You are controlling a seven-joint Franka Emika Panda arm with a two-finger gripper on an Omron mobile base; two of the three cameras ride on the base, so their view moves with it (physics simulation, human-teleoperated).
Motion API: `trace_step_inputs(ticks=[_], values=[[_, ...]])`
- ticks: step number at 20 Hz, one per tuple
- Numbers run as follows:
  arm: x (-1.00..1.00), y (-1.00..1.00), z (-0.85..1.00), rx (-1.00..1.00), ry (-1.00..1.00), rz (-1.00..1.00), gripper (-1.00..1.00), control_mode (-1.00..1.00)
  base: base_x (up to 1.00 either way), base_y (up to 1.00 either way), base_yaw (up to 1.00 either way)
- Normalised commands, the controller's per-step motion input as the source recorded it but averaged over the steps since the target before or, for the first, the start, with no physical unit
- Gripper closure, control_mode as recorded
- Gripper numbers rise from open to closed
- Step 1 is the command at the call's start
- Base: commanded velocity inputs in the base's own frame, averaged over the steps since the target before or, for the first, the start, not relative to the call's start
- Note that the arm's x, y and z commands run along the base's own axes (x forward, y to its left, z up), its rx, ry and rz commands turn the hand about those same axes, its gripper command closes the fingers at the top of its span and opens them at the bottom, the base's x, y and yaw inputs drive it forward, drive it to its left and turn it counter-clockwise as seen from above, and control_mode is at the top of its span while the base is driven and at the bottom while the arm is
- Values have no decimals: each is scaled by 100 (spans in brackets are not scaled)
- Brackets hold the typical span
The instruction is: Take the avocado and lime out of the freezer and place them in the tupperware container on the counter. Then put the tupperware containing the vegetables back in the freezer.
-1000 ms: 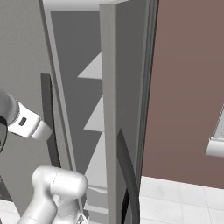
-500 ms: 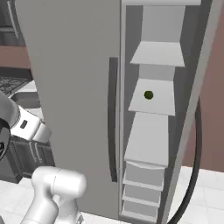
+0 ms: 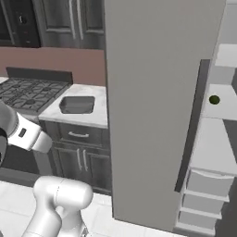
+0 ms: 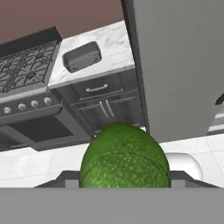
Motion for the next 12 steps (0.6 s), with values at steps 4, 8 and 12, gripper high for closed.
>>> trace_step_inputs(ticks=[4,8,12], values=[[0,0,0,0,0,0,100,100,70,100,0],[0,0,0,0,0,0,100,100,81,77,-6],[0,0,0,0,0,0,100,100,98,37,-11]])
